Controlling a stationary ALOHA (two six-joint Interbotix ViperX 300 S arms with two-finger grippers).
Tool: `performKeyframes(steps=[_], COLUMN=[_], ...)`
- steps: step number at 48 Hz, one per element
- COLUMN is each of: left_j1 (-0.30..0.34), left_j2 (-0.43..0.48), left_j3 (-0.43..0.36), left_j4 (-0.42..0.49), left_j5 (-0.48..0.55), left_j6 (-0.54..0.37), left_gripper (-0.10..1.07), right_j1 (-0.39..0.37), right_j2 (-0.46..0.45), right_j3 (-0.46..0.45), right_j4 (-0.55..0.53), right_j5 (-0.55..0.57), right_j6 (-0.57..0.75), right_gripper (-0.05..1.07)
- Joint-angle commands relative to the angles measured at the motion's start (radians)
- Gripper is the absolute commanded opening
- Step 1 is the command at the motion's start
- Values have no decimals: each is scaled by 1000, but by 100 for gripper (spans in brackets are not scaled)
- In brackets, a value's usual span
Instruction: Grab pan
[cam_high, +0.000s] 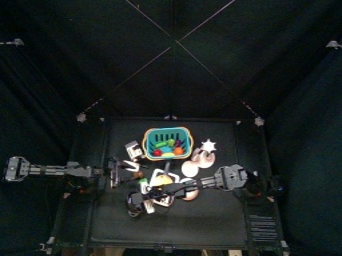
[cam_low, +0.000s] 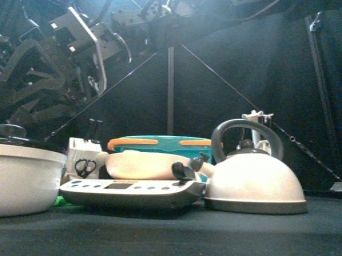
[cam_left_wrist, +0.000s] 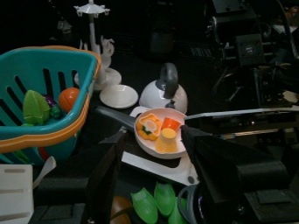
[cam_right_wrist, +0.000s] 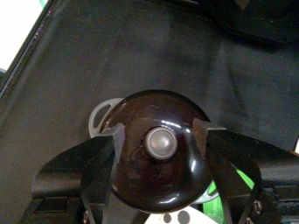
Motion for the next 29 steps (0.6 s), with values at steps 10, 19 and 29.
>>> performKeyframes(steps=[10, 19, 29], left_j1=[2, 3, 2], left_j2=[2, 2, 2], left_j3=[-9, -9, -9], left_j4=[2, 2, 0], left_j5=[-3, -3, -3], left_j6=[3, 3, 2], left_gripper=[90, 90, 90], right_j1=[3, -3, -3], right_j2=[-198, -321, -428], right_j3=[141, 307, 459], right_j4=[41, 83, 146], right_j5=[-75, -179, -232], right_j6=[3, 3, 3], right_gripper=[95, 95, 95])
